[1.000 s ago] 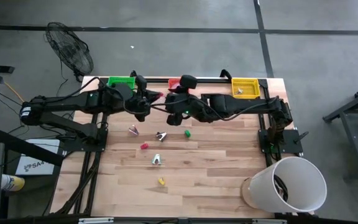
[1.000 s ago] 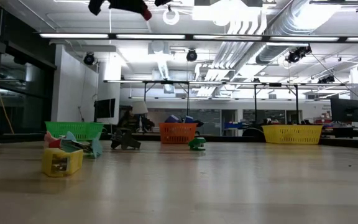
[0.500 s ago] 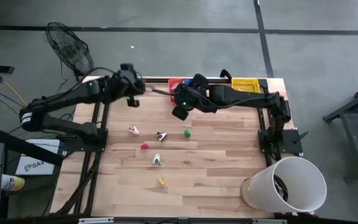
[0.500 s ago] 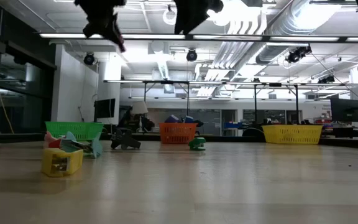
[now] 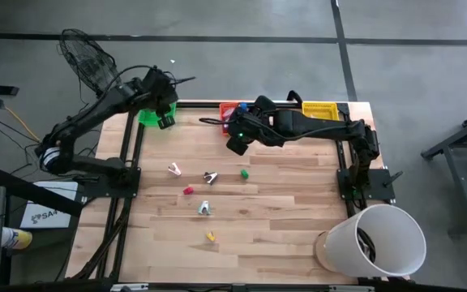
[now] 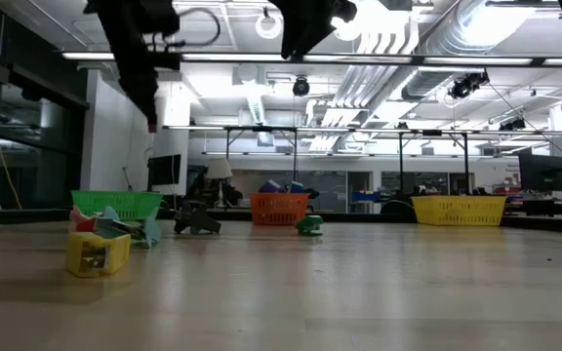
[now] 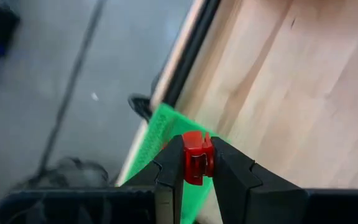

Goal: Pick and place Stapler, Stapler remover, tape
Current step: Put the right red stapler into the green bin

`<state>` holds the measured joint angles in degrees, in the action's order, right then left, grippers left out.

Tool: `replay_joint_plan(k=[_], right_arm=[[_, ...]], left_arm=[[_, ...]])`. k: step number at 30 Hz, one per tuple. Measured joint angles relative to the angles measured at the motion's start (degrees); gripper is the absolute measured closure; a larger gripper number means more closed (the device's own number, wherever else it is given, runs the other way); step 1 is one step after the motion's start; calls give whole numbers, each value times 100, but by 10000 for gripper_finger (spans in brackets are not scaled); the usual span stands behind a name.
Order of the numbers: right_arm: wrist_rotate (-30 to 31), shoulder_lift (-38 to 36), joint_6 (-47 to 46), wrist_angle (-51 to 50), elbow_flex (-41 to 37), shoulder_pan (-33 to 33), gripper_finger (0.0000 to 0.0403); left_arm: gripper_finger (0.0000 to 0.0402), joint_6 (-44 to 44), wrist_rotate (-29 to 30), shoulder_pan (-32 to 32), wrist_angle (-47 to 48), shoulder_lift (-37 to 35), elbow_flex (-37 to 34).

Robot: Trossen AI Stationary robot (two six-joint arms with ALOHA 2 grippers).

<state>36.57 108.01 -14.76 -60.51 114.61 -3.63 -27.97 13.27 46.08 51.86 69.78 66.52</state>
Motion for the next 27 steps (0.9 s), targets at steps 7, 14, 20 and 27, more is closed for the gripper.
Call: replay_joint_plan(k=[7, 14, 20, 27], right_arm=[[-278, 0, -45, -331, 0, -175, 229], [-292, 0, -27, -508, 0, -279, 230], [-297, 0, 103, -598, 0, -323, 229], [-346, 0, 314, -612, 0, -360, 233]], left_arm=[[342, 16, -198, 539, 63, 832, 2], [342, 12, -198, 850, 113, 1573, 2], [342, 122, -189, 997, 113, 1998, 2], [341, 291, 114, 991, -111, 2210, -233]])
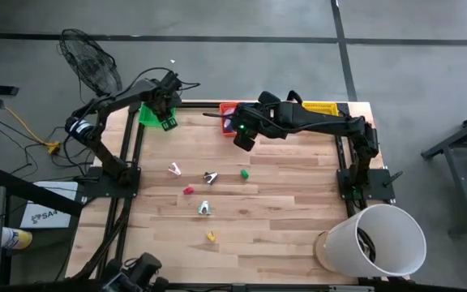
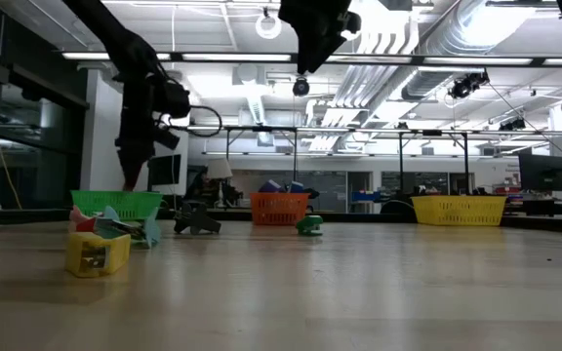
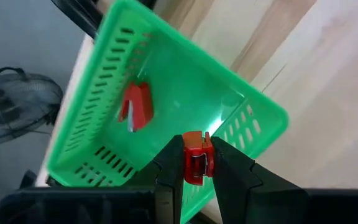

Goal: Pick and place Stapler, Stapler remover, tape
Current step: Put the right red stapler into the green bin

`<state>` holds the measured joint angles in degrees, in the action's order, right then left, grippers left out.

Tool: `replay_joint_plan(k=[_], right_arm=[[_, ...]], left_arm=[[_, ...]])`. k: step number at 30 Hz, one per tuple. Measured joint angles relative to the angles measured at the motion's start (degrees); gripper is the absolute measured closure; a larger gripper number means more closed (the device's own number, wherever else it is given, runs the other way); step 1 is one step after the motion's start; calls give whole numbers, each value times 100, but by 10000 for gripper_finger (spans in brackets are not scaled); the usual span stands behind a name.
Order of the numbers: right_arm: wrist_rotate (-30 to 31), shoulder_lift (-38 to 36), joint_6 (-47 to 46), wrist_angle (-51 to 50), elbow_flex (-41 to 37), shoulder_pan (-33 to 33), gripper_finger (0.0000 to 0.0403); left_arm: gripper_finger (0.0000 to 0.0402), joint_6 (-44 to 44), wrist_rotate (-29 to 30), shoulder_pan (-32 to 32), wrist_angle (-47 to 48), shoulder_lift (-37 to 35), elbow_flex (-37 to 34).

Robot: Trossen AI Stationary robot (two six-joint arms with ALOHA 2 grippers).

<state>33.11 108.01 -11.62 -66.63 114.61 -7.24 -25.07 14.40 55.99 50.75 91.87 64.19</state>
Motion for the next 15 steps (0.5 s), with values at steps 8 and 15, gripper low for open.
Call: replay_joint_plan(k=[8, 15], right_arm=[[-204, 2, 155, 7, 0, -97, 233], [-278, 2, 164, 31, 0, -143, 233]], left_arm=[[341, 274, 49, -7, -482, 11, -536], [313, 310, 127, -11, -473, 9, -589]])
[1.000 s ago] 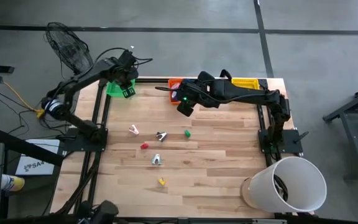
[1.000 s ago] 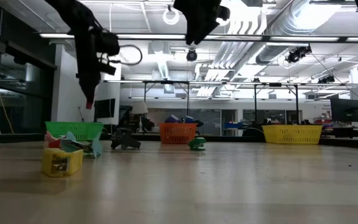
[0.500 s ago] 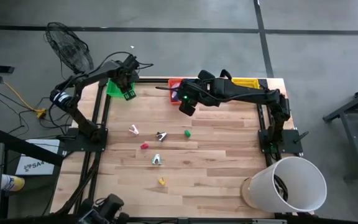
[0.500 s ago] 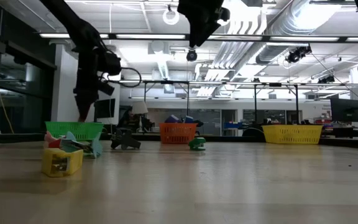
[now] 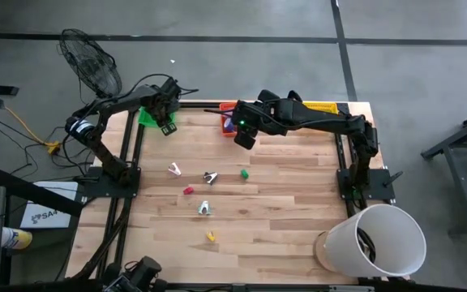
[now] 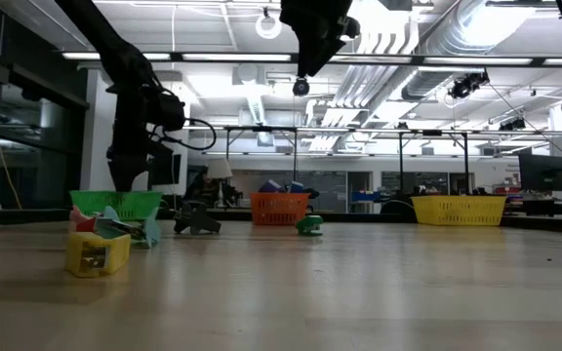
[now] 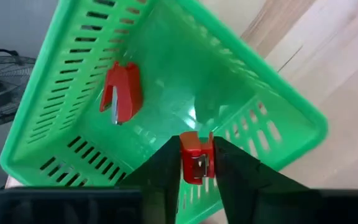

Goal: Pick and place Stapler, Stapler remover, tape
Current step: Put the right red stapler into the green bin, then put the pink staple remover into the yellow bin

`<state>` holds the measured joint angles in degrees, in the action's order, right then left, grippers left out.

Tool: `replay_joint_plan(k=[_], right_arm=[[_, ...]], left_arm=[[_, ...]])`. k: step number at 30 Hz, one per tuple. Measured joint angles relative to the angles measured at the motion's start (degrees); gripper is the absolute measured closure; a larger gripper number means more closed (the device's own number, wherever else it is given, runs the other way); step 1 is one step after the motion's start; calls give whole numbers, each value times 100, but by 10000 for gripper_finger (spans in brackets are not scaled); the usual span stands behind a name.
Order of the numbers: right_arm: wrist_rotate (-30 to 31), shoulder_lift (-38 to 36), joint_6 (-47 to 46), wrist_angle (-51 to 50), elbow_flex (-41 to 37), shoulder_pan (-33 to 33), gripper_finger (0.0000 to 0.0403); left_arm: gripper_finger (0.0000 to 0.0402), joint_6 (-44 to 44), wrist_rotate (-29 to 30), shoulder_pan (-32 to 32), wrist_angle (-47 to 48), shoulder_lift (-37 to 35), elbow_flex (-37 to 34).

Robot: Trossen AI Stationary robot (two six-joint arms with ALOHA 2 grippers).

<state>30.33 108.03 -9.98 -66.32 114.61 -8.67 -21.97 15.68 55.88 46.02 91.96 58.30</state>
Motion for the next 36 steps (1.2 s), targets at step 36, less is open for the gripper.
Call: replay_joint_plan(k=[36], right_arm=[[-245, 0, -52, 13, 0, 2, 233]], left_arm=[[208, -4425, -3156, -1603, 2177, -1459, 680]])
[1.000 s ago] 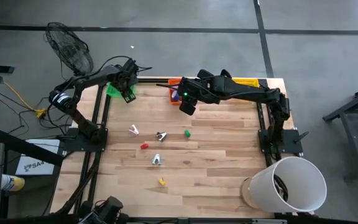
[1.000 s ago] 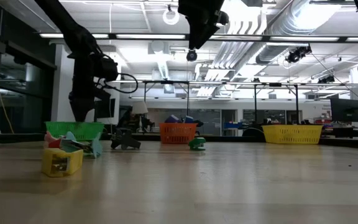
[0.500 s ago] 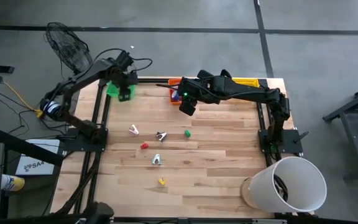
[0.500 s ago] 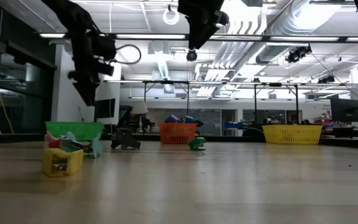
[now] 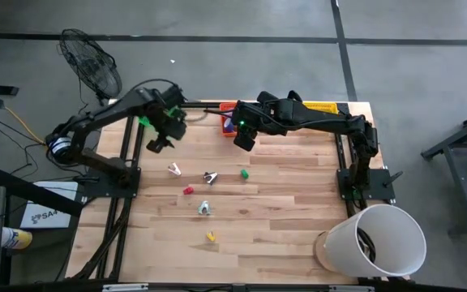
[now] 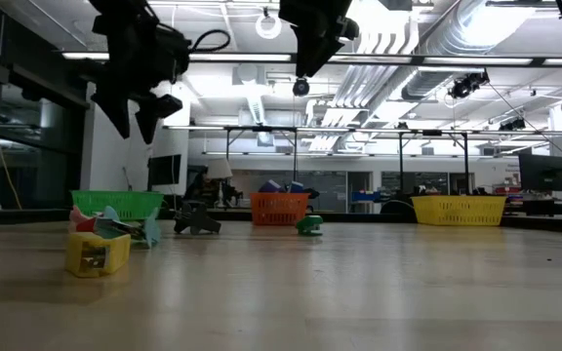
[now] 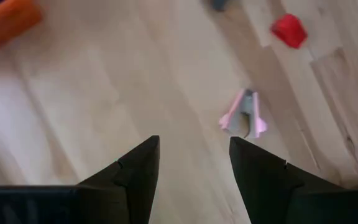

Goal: Pick and place Stapler, Stapler remover, tape
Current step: Put the pink staple remover into the yellow bin

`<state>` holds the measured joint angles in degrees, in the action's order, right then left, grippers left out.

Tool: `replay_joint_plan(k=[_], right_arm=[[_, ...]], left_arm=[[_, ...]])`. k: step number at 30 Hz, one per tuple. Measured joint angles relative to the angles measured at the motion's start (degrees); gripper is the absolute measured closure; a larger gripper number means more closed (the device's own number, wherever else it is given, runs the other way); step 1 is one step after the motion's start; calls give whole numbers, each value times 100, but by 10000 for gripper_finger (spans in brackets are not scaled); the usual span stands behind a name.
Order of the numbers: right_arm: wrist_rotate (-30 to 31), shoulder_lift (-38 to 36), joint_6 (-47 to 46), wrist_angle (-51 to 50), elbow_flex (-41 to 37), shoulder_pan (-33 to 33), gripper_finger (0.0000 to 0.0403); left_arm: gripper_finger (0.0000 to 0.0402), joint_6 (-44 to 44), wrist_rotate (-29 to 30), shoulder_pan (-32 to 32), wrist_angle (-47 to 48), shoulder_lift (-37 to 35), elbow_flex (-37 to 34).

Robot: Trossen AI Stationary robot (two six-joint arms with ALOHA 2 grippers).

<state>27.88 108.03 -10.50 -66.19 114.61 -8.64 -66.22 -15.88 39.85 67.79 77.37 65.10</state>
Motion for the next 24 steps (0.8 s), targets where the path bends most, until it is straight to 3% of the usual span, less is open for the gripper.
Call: replay_joint_plan(k=[4, 9, 16, 24], right_arm=[[-106, 0, -1, 0, 0, 7, 233], [-282, 2, -11, 0, 0, 7, 233], [-446, 2, -101, 0, 0, 7, 233], [-446, 2, -85, 1, -1, 7, 233]], left_arm=[[176, -59, 482, -670, 32, 20, -2], [121, -277, 1584, -1417, -67, 44, -239], [117, -396, 1451, -2012, -72, 41, -1065], [126, 74, 1482, -2039, -1089, 43, -1725]])
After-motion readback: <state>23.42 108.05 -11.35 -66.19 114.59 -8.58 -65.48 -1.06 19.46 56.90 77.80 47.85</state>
